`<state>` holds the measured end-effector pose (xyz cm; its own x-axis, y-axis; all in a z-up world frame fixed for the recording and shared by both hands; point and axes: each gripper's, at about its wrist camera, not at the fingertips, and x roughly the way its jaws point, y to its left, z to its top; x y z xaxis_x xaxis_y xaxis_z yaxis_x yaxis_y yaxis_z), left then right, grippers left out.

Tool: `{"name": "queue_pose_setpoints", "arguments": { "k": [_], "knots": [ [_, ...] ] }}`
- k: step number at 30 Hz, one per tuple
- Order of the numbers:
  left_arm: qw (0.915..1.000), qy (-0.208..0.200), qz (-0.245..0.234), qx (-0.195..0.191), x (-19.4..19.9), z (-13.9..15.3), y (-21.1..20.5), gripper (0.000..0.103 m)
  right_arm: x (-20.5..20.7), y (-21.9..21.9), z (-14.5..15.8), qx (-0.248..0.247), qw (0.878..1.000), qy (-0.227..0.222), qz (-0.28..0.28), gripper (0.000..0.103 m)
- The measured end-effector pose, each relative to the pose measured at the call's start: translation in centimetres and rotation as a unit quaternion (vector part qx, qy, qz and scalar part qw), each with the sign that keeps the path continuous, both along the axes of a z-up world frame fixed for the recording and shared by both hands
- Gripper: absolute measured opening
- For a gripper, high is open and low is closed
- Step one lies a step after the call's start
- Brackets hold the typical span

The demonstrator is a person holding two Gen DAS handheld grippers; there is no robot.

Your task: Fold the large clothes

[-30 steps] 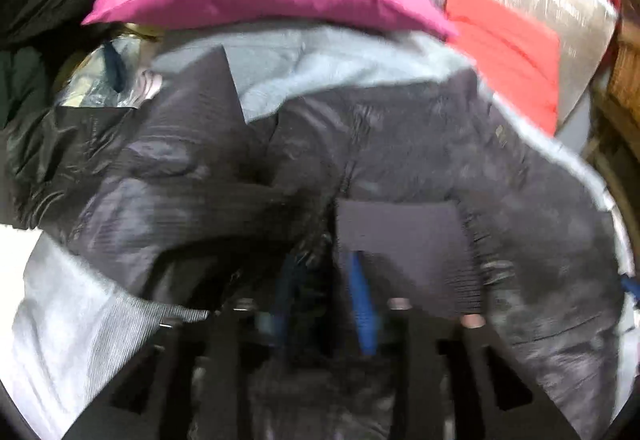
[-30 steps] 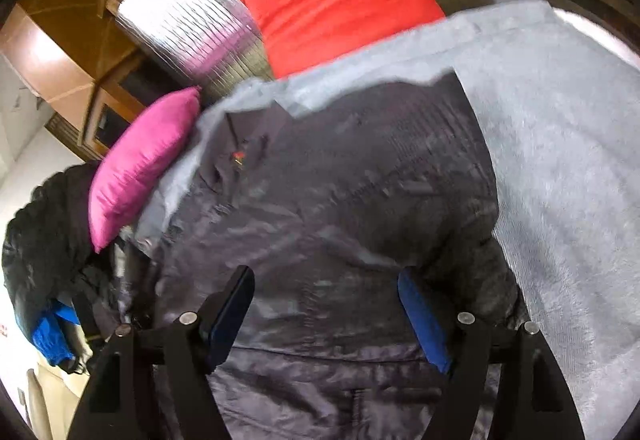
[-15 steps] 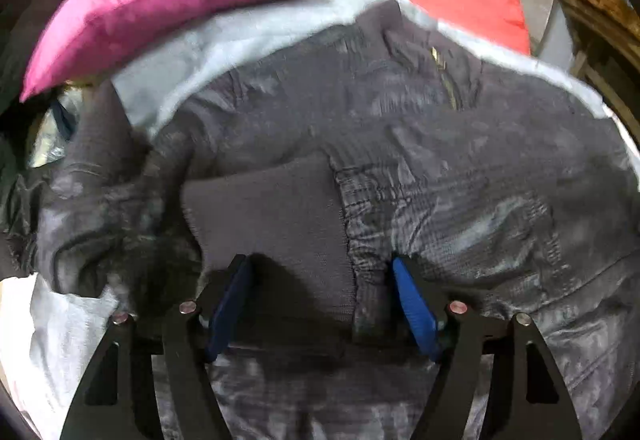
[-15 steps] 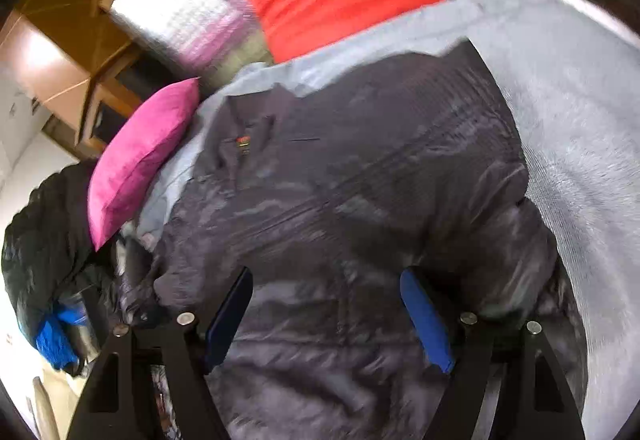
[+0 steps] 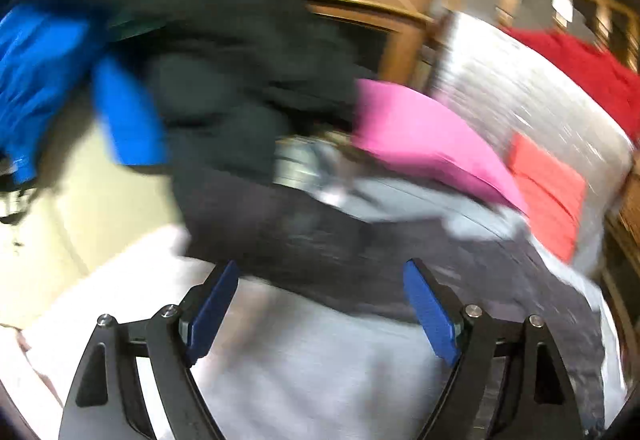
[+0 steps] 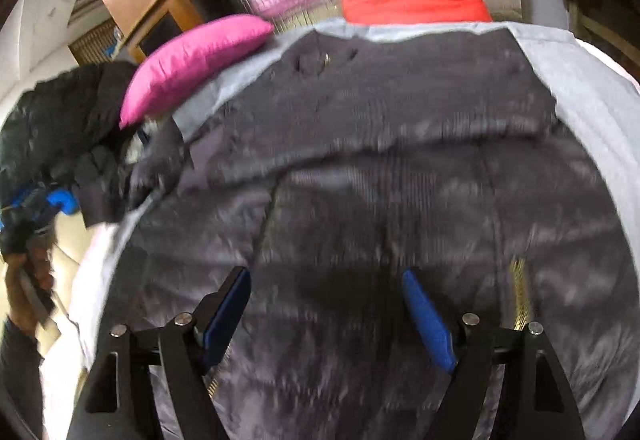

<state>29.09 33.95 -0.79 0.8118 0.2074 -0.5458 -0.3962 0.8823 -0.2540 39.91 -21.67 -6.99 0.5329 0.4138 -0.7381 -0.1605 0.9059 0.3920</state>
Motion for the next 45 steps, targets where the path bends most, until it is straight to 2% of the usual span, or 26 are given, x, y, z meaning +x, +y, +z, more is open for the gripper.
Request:
{"name": "queue_pose_setpoints", "arguments": {
  "k": [2, 5, 10, 14, 15, 17, 18, 19, 22, 25, 27, 30, 33, 36, 39, 45],
  "knots": [
    [0.9999, 0.016, -0.001, 0.001, -0.1, -0.8, 4.0, 0.085, -0.7, 0.1, -0.2, -0.012, 1.0, -0.006, -0.003, 0.081],
    [0.999, 0.039, -0.018, 0.007, 1.0, -1.8, 7.1, 0.085, -1.0, 0.0, -0.3, -0.019, 1.0, -0.012, -0.007, 0.081],
    [0.9975, 0.056, -0.043, 0.008, 3.3, -4.2, 7.3, 0.085, -1.1, 0.5, -0.8, -0.041, 0.999, -0.022, -0.009, 0.081],
    [0.9953, 0.077, -0.053, 0.025, 5.7, -6.0, 6.8, 0.085, -1.0, 1.0, -0.9, -0.057, 0.998, -0.027, -0.007, 0.082],
    [0.9949, 0.083, -0.052, 0.024, 5.8, -6.0, 7.0, 0.082, -1.0, 1.0, -0.9, -0.055, 0.998, -0.026, -0.007, 0.082],
    [0.9923, 0.111, -0.054, 0.012, 7.1, -7.0, 7.4, 0.045, -1.0, 0.8, -0.9, -0.049, 0.998, -0.026, -0.008, 0.082],
    [0.9903, 0.13, -0.049, 0.009, 7.6, -7.5, 7.6, 0.008, -1.0, 0.7, -0.9, -0.047, 0.999, -0.026, -0.008, 0.082],
    [0.9889, 0.143, -0.042, -0.001, 7.8, -7.9, 7.9, 0.01, -1.0, 0.7, -1.0, -0.045, 0.999, -0.027, -0.009, 0.082],
    [0.9904, 0.13, -0.043, -0.014, 6.9, -7.1, 7.7, 0.009, -1.0, 0.6, -1.0, -0.041, 0.999, -0.028, -0.009, 0.082],
    [0.9908, 0.116, -0.069, 0.001, 5.4, -4.8, 5.6, 0.009, -1.1, 0.3, -1.1, -0.029, 0.999, -0.03, -0.011, 0.082],
    [0.9907, 0.103, -0.089, 0.009, 4.4, -2.5, 3.9, 0.009, -1.1, 0.0, -1.1, -0.019, 0.999, -0.03, -0.012, 0.082],
    [0.9889, 0.072, -0.13, 0.004, 3.5, 2.4, 0.2, 0.009, -1.2, -0.3, -1.1, -0.006, 0.999, -0.03, -0.013, 0.082],
    [0.9827, 0.05, -0.178, 0.013, 3.6, 6.8, -5.1, 0.009, -1.2, -0.6, -1.1, 0.005, 0.999, -0.029, -0.015, 0.082],
    [0.9738, 0.038, -0.224, -0.002, 4.7, 10.3, -11.5, 0.009, -1.1, -1.0, -1.1, 0.022, 0.999, -0.027, -0.018, 0.082],
    [0.9628, 0.032, -0.268, -0.013, 6.2, 12.5, -18.4, 0.009, -1.1, -1.5, -1.1, 0.04, 0.999, -0.022, -0.025, 0.082],
    [0.9278, 0.031, -0.372, 0.009, 8.8, 14.7, -33.8, 0.009, -1.5, -3.8, -0.3, 0.101, 0.994, -0.007, -0.051, 0.082]
  ]
}}
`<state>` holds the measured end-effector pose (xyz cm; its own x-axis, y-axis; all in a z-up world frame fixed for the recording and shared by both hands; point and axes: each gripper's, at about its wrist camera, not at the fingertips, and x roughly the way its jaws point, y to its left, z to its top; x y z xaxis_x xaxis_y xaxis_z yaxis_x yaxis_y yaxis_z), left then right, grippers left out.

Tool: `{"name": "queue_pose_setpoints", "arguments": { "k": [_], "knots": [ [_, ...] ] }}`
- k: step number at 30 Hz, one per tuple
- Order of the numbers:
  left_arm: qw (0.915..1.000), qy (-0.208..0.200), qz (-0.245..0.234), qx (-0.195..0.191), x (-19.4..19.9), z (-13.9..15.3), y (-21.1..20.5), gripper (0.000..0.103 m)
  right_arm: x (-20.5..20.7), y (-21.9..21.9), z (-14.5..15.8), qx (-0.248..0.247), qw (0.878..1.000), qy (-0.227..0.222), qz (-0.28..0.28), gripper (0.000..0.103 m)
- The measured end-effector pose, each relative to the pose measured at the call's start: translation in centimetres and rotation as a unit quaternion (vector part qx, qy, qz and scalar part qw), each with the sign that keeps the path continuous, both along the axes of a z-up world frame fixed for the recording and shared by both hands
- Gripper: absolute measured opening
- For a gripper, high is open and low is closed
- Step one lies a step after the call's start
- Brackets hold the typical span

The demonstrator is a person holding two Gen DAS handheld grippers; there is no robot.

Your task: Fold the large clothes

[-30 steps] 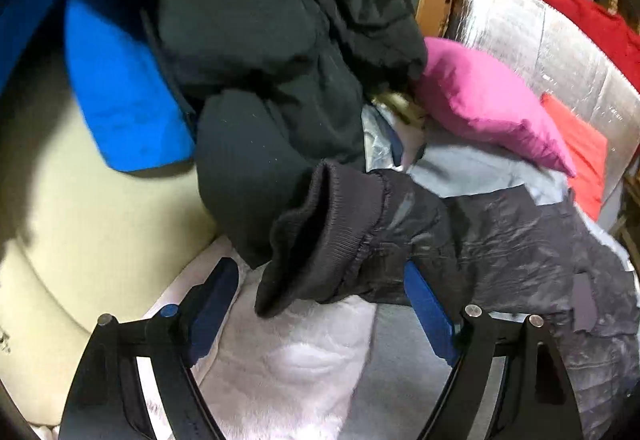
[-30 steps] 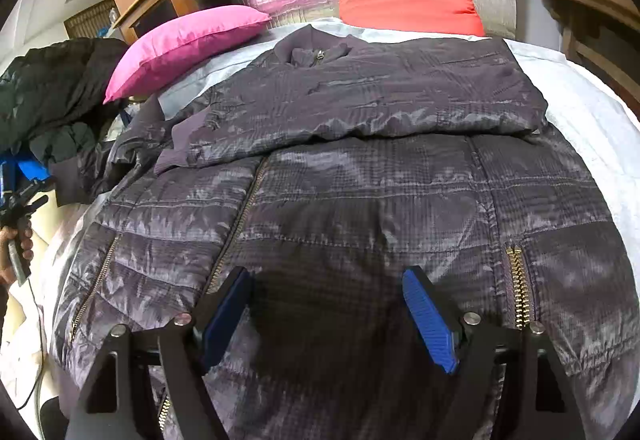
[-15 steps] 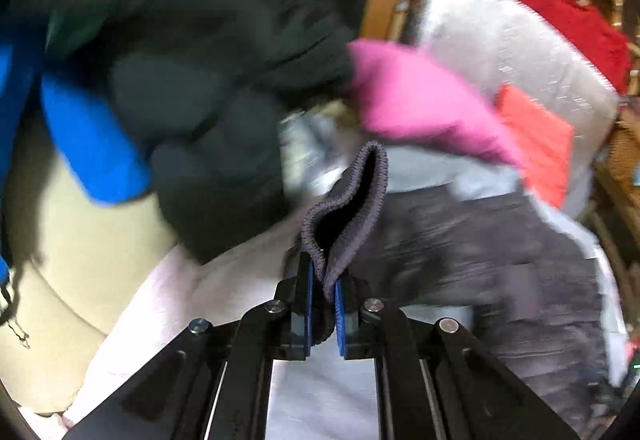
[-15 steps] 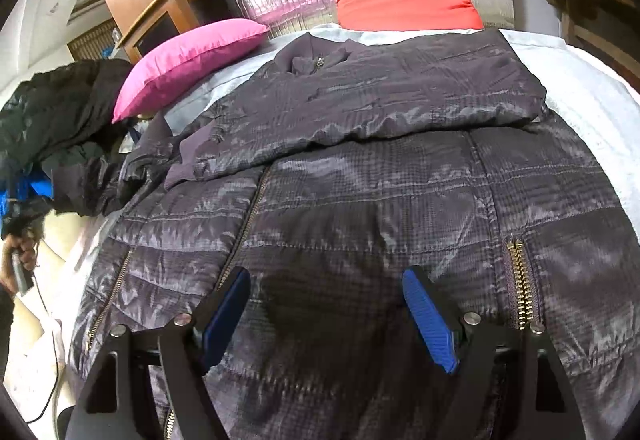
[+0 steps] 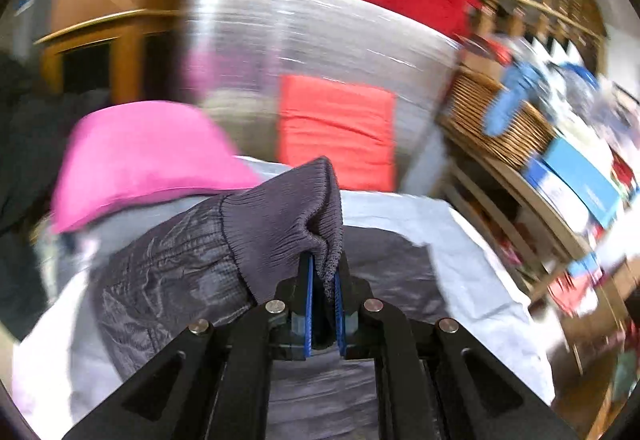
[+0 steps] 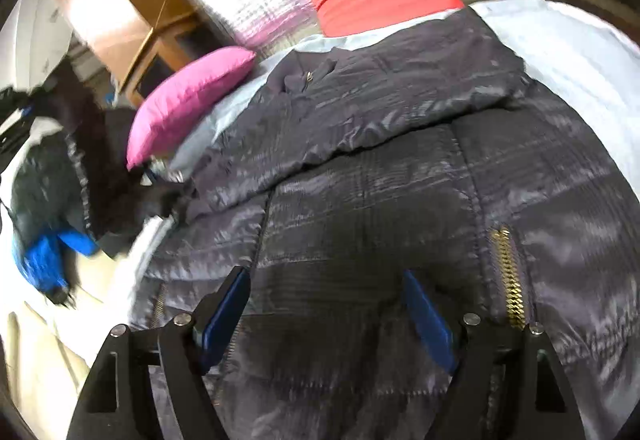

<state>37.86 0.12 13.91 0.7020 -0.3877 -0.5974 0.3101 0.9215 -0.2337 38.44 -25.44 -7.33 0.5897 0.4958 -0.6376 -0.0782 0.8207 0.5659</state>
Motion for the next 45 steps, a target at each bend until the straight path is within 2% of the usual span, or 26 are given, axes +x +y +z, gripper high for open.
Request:
{"name": "queue_pose_setpoints", "arguments": {
  "k": [5, 8, 9, 10, 11, 12, 14, 17, 20, 22, 23, 26, 30, 33, 34, 35, 36, 37, 38, 40, 41, 42, 43, 45],
  "knots": [
    [0.9977, -0.003, -0.068, 0.0, 0.8, -0.5, -9.4, 0.009, -1.1, -3.8, 1.4, 0.047, 0.998, -0.007, -0.029, 0.082],
    [0.9953, 0.014, -0.096, 0.001, 1.7, -1.9, -13.0, 0.011, -1.0, -6.2, 1.9, 0.072, 0.996, -0.007, -0.051, 0.082],
    [0.9947, 0.029, -0.098, -0.002, 1.8, -3.0, -13.8, 0.017, -1.0, -7.0, 2.1, 0.079, 0.995, -0.007, -0.058, 0.082],
    [0.9933, 0.051, -0.103, -0.004, 2.1, -4.4, -14.5, 0.041, -1.0, -7.6, 2.2, 0.082, 0.995, -0.007, -0.064, 0.082],
    [0.9921, 0.072, -0.102, 0.002, 2.2, -5.8, -14.8, 0.054, -1.0, -8.2, 2.2, 0.083, 0.994, -0.007, -0.071, 0.082],
    [0.9921, 0.076, -0.099, 0.005, 2.2, -6.4, -14.7, 0.068, -0.9, -8.5, 2.2, 0.084, 0.994, -0.005, -0.074, 0.082],
    [0.9949, 0.056, -0.084, 0.008, 1.2, -7.7, -13.1, 0.068, -0.8, -9.2, 2.2, 0.09, 0.993, 0.002, -0.079, 0.082],
    [0.9975, 0.051, -0.048, 0.002, -0.3, -8.9, -8.5, 0.073, -0.8, -9.9, 2.1, 0.096, 0.992, 0.007, -0.085, 0.084],
    [0.999, 0.033, 0.027, 0.011, -2.0, -10.5, -2.0, 0.078, -0.5, -10.1, 2.0, 0.117, 0.989, 0.013, -0.087, 0.084],
    [0.9949, 0.032, 0.095, 0.011, -3.2, -12.6, 2.8, 0.078, 0.2, -10.2, 1.8, 0.143, 0.985, 0.025, -0.09, 0.084],
    [0.9907, 0.045, 0.128, 0.0, -3.8, -14.0, 5.3, 0.078, 0.7, -10.1, 1.5, 0.156, 0.983, 0.033, -0.094, 0.084],
    [0.9781, 0.083, 0.184, -0.049, -5.6, -17.7, 10.6, 0.078, 2.7, -9.9, 0.3, 0.2, 0.971, 0.067, -0.114, 0.084],
    [0.9641, 0.113, 0.223, -0.088, -7.7, -21.8, 13.9, 0.078, 5.4, -9.3, -1.9, 0.261, 0.947, 0.122, -0.141, 0.084],
    [0.9588, 0.119, 0.233, -0.112, -8.7, -23.7, 14.6, 0.078, 7.2, -8.8, -2.8, 0.267, 0.938, 0.143, -0.169, 0.084],
    [0.957, 0.115, 0.236, -0.124, -9.1, -24.2, 14.8, 0.078, 7.7, -8.7, -3.1, 0.264, 0.936, 0.15, -0.178, 0.083],
    [0.9573, 0.111, 0.236, -0.126, -9.2, -24.3, 14.6, 0.078, 8.1, -8.8, -3.3, 0.255, 0.934, 0.156, -0.194, 0.075],
    [0.9582, 0.108, 0.235, -0.123, -9.3, -24.4, 14.2, 0.078, 8.3, -8.8, -3.4, 0.248, 0.934, 0.158, -0.204, 0.062],
    [0.9597, 0.103, 0.234, -0.117, -9.3, -24.7, 13.9, 0.078, 8.6, -8.7, -3.3, 0.227, 0.937, 0.165, -0.207, 0.024],
    [0.9614, 0.099, 0.231, -0.112, -9.4, -25.0, 13.7, 0.078, 8.9, -8.4, -2.9, 0.196, 0.944, 0.169, -0.205, 0.015],
    [0.9633, 0.096, 0.227, -0.106, -9.5, -25.6, 13.5, 0.078, 8.9, -7.8, -1.1, 0.136, 0.961, 0.145, -0.194, 0.013],
    [0.9635, 0.097, 0.226, -0.106, -9.4, -25.9, 13.4, 0.078, 9.0, -7.0, 1.3, 0.078, 0.974, 0.11, -0.181, 0.013],
    [0.9636, 0.097, 0.225, -0.107, -9.3, -25.8, 13.5, 0.079, 9.2, -6.2, 3.2, 0.04, 0.982, 0.08, -0.169, 0.013],
    [0.9642, 0.095, 0.223, -0.108, -9.3, -25.8, 13.5, 0.08, 9.4, -5.2, 5.6, 0.001, 0.988, 0.046, -0.15, 0.012],
    [0.9653, 0.092, 0.218, -0.109, -9.2, -25.8, 13.6, 0.081, 10.0, -3.5, 9.6, -0.05, 0.991, -0.014, -0.124, 0.012]
  ]
}}
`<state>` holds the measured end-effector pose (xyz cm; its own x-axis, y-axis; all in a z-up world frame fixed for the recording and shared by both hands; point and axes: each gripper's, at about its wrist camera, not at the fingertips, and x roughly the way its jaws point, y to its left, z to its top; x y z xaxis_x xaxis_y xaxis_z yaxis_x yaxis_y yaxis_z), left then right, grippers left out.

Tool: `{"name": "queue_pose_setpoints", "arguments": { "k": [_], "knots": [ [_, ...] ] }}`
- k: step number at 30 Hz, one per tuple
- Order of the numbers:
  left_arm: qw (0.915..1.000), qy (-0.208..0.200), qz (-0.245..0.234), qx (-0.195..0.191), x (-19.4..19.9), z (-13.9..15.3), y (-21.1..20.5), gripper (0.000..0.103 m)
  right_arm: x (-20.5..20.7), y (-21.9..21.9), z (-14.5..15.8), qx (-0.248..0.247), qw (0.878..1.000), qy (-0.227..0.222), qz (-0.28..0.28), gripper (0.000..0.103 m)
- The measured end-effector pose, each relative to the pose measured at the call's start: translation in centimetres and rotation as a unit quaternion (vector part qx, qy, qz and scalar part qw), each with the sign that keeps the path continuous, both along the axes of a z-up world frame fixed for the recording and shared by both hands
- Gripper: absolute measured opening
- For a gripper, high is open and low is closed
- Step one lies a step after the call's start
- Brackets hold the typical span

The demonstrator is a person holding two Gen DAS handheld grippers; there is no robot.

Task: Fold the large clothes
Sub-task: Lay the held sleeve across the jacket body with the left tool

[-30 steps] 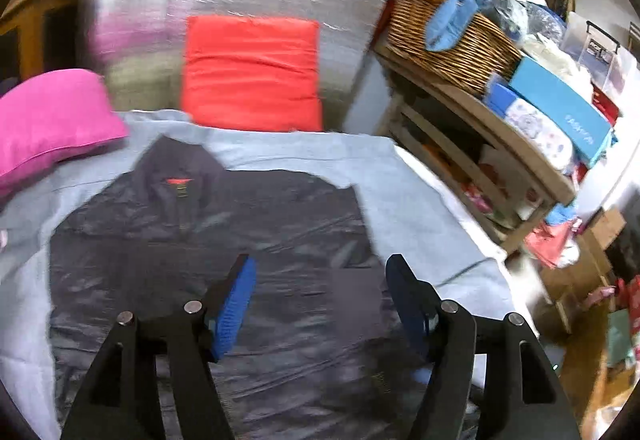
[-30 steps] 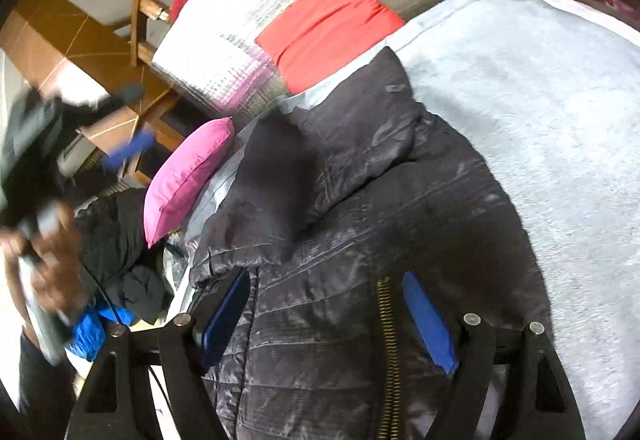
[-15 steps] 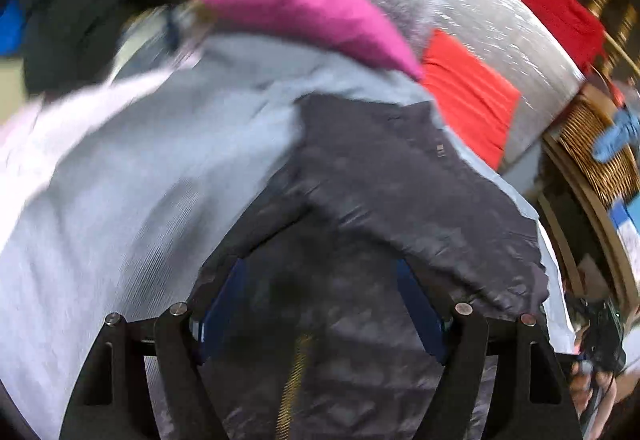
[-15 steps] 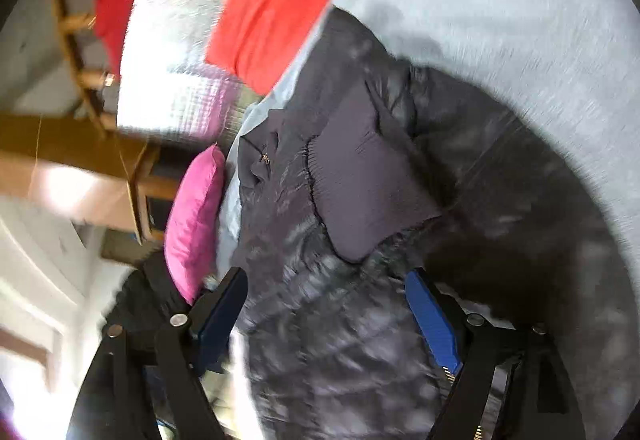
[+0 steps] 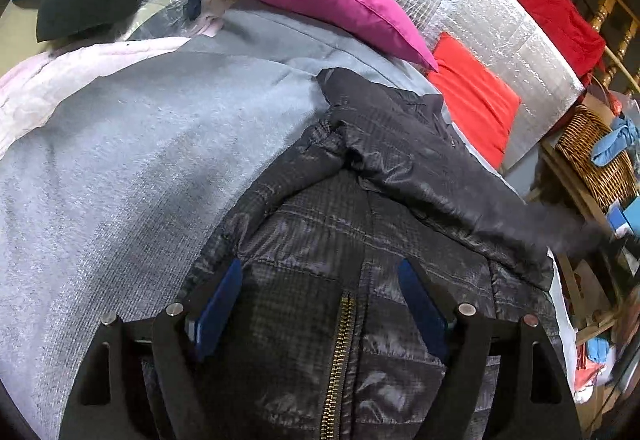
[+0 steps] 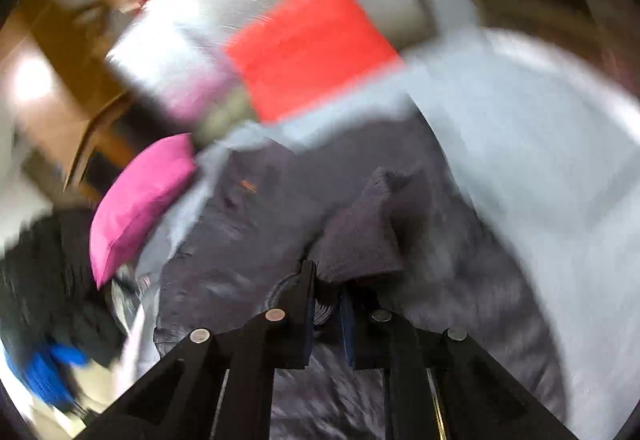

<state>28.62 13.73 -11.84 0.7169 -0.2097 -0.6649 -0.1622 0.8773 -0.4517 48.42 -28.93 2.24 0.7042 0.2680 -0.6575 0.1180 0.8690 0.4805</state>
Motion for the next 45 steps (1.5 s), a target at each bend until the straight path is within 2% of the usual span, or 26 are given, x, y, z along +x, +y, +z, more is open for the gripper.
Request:
{"name": "queue_pose_setpoints", "arguments": {
  "k": [2, 4, 6, 7, 9, 11, 13, 18, 21, 24, 27, 29, 31, 33, 35, 36, 38, 39, 42, 44, 45],
  "knots": [
    [1.0, -0.001, -0.002, 0.002, -0.1, 0.0, 0.0, 0.081, 0.5, 1.6, 3.8, -0.061, 0.996, -0.059, 0.014, 0.012],
    [1.0, -0.001, -0.002, 0.003, -0.1, -0.1, 0.0, 0.081, 1.0, 2.4, 5.4, -0.089, 0.991, -0.092, 0.022, 0.012],
    [1.0, 0.0, -0.003, 0.006, -0.1, -0.1, -0.1, 0.082, 1.6, 2.9, 4.7, -0.121, 0.988, -0.096, 0.02, 0.012],
    [1.0, 0.001, -0.003, 0.008, -0.1, -0.1, -0.2, 0.082, 2.2, 2.8, 3.3, -0.128, 0.988, -0.079, 0.019, 0.012],
    [0.9999, 0.006, -0.004, 0.013, 0.0, 0.1, -0.3, 0.082, 3.8, 1.3, -1.9, -0.092, 0.996, 0.001, 0.01, 0.012],
    [0.9997, 0.017, -0.005, 0.017, 0.2, 0.6, -0.4, 0.082, 4.5, -0.4, -6.9, -0.057, 0.996, 0.068, -0.004, 0.012],
    [0.9996, 0.02, -0.007, 0.018, 0.6, 1.6, -0.5, 0.082, 4.0, -1.9, -9.1, -0.012, 0.997, 0.08, -0.012, 0.012],
    [0.9979, -0.017, -0.028, 0.055, 3.5, 6.5, -2.6, 0.082, 4.4, -2.4, -8.9, -0.002, 0.997, 0.072, 0.01, 0.013],
    [0.9938, -0.032, -0.036, 0.1, 6.7, 8.4, -5.0, 0.082, 4.2, -2.5, -8.4, 0.002, 0.998, 0.062, 0.015, 0.013],
    [0.9893, -0.014, -0.039, 0.14, 10.5, 7.5, -7.0, 0.082, 3.9, -1.6, -7.9, -0.013, 0.999, 0.044, 0.024, 0.014],
    [0.9769, 0.061, -0.024, 0.203, 14.3, 3.5, -8.1, 0.082, 4.0, -2.0, -9.4, -0.01, 0.997, 0.067, 0.029, 0.015],
    [0.9684, 0.101, -0.02, 0.227, 15.2, 1.1, -8.1, 0.085, 3.9, -2.4, -9.8, 0.002, 0.998, 0.062, 0.033, 0.017],
    [0.9662, 0.088, -0.017, 0.242, 14.9, 1.4, -8.1, 0.087, 4.0, -2.4, -9.8, 0.009, 0.997, 0.063, 0.045, 0.022],
    [0.9667, 0.083, -0.018, 0.241, 14.5, 2.2, -7.9, 0.086, 4.1, -2.8, -10.0, 0.022, 0.996, 0.072, 0.053, 0.022],
    [0.9697, 0.074, -0.009, 0.232, 14.0, 3.3, -7.5, 0.086, 4.1, -3.7, -9.9, 0.049, 0.994, 0.085, 0.052, 0.03],
    [0.9738, 0.063, -0.005, 0.218, 13.6, 4.0, -7.1, 0.086, 4.0, -3.8, -9.7, 0.056, 0.993, 0.086, 0.052, 0.035],
    [0.9783, 0.041, 0.001, 0.203, 12.9, 5.2, -6.7, 0.086, 3.2, -4.2, -8.8, 0.065, 0.993, 0.081, 0.058, 0.075],
    [0.9777, 0.023, 0.003, 0.209, 12.8, 6.0, -6.5, 0.086, 2.6, -4.3, -8.2, 0.063, 0.993, 0.077, 0.057, 0.081],
    [0.9724, 0.004, 0.019, 0.233, 13.3, 6.6, -5.7, 0.086, 0.7, -4.7, -5.8, 0.03, 0.996, 0.062, 0.053, 0.083],
    [0.9785, 0.04, 0.033, 0.199, 14.3, 5.4, -3.7, 0.086, -0.2, -4.8, -4.2, 0.032, 0.997, 0.041, 0.057, 0.083],
    [0.9783, 0.067, 0.039, 0.192, 14.8, 4.4, -2.9, 0.086, -0.3, -4.7, -3.5, 0.032, 0.997, 0.032, 0.058, 0.083]
  ]
}}
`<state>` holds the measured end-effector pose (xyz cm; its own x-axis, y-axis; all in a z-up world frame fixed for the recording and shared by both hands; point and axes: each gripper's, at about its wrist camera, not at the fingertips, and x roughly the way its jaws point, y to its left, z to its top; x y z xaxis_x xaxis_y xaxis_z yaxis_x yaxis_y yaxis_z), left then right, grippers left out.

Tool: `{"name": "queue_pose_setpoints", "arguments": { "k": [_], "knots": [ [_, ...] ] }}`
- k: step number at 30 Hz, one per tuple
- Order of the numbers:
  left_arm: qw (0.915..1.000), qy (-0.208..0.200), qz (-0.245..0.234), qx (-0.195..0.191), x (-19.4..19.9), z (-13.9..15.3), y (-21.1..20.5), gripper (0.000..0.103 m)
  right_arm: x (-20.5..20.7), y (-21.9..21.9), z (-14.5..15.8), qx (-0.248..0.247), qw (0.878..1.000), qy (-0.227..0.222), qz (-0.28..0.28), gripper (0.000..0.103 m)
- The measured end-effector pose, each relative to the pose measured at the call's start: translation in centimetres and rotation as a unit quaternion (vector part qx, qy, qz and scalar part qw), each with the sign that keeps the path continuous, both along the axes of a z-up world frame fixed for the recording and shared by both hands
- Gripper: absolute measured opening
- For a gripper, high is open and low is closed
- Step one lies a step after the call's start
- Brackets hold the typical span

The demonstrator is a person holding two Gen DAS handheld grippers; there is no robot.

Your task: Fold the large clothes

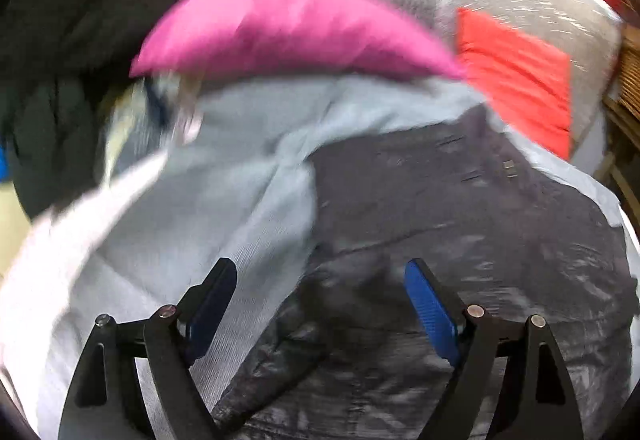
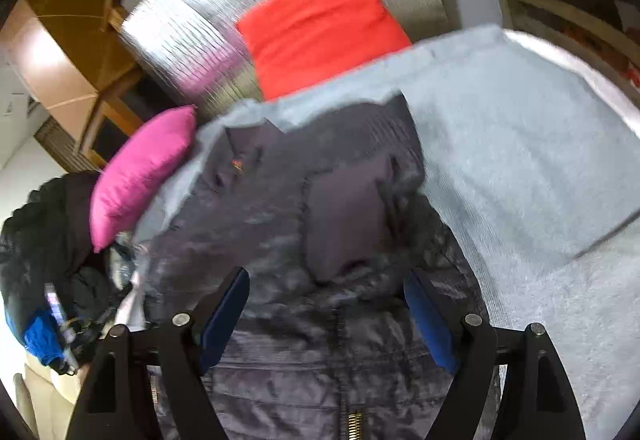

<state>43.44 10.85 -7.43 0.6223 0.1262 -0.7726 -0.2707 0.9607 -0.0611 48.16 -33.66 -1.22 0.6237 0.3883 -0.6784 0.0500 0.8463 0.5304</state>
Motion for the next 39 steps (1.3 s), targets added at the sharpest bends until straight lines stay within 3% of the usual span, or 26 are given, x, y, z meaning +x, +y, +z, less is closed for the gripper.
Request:
{"name": "queue_pose_setpoints", "arguments": {
  "k": [2, 3, 6, 8, 11, 14, 19, 25, 29, 33, 35, 39],
  "knots": [
    [0.9978, 0.064, 0.004, -0.018, 1.1, -2.6, 1.3, 0.087, 0.4, 0.4, 1.4, 0.008, 1.0, -0.027, 0.005, 0.083],
    [0.9972, 0.067, 0.003, -0.034, 1.1, -3.0, 1.7, 0.087, 0.7, 0.7, 1.6, 0.014, 0.999, -0.034, 0.01, 0.083],
    [0.9954, 0.049, 0.018, -0.08, 0.5, -2.7, 3.2, 0.087, 2.8, 1.9, 0.7, 0.029, 0.999, -0.029, 0.022, 0.083],
    [0.996, 0.03, 0.023, -0.081, 0.1, -1.8, 3.5, 0.087, 4.5, 2.6, -1.7, 0.005, 1.0, 0.004, 0.025, 0.083],
    [0.9965, 0.003, 0.025, -0.08, -0.4, -0.9, 4.2, 0.087, 5.7, 2.5, -5.0, 0.008, 0.999, 0.042, 0.016, 0.083],
    [0.9961, 0.045, 0.023, -0.072, 0.4, -2.7, 4.7, 0.087, 5.5, 2.7, -4.5, 0.002, 0.999, 0.029, 0.015, 0.083],
    [0.9961, 0.035, 0.019, -0.079, -0.2, -2.8, 4.7, 0.087, 5.0, 4.3, -1.7, -0.004, 1.0, -0.001, 0.027, 0.083],
    [0.9904, -0.012, -0.013, -0.137, 2.1, 0.1, 6.0, 0.087, 4.4, 11.6, 1.9, 0.033, 0.992, -0.048, 0.116, 0.083],
    [0.9757, 0.015, -0.069, -0.207, 7.1, -0.6, 6.6, 0.087, 4.4, 18.5, 1.9, 0.093, 0.973, -0.046, 0.204, 0.083],
    [0.969, 0.035, -0.097, -0.225, 10.7, -1.5, 6.1, 0.085, 5.8, 24.1, 0.3, 0.147, 0.963, -0.022, 0.226, 0.083],
    [0.9679, 0.038, -0.105, -0.225, 11.9, -1.9, 6.1, 0.075, 7.0, 26.6, -0.7, 0.166, 0.955, -0.005, 0.245, 0.083],
    [0.9599, 0.055, -0.121, -0.247, 13.6, -3.5, 6.6, 0.032, 8.9, 30.1, -2.7, 0.182, 0.946, 0.02, 0.267, 0.083]
  ]
}}
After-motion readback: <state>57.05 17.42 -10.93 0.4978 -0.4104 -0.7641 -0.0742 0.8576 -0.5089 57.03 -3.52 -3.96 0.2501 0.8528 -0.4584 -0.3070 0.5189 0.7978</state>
